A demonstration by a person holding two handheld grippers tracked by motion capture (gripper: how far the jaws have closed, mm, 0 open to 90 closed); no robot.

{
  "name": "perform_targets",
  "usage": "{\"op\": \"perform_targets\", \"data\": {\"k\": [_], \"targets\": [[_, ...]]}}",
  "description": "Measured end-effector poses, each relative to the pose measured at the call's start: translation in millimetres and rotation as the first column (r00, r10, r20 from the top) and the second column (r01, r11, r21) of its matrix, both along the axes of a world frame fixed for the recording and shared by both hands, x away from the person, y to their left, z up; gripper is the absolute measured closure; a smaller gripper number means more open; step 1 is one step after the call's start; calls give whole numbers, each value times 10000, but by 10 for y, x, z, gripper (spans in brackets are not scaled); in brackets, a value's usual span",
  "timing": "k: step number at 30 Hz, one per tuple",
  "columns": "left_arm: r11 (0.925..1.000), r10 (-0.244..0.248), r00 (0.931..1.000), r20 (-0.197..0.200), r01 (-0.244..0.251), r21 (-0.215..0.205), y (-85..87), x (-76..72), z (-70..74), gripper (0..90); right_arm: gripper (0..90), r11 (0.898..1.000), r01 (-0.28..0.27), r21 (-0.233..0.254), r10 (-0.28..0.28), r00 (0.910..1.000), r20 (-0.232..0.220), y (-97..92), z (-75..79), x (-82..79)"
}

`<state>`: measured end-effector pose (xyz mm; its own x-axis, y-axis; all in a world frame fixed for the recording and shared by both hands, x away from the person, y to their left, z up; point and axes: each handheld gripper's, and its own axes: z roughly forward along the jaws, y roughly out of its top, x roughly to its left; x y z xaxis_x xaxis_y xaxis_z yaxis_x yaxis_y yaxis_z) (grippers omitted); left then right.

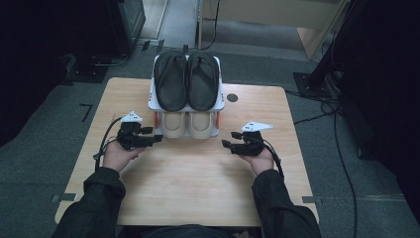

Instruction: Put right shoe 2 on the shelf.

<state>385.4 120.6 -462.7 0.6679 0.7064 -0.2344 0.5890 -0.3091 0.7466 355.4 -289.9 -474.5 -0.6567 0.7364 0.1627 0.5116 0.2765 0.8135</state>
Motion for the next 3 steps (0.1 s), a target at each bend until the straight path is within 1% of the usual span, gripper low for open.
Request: {"op": "perform_targets", "data": {"k": [3], "targets": [[10000, -12, 10000, -21, 12, 8, -2, 1, -2, 385, 418, 10000, 16, -24, -16, 10000, 7, 0, -1, 2]]}}
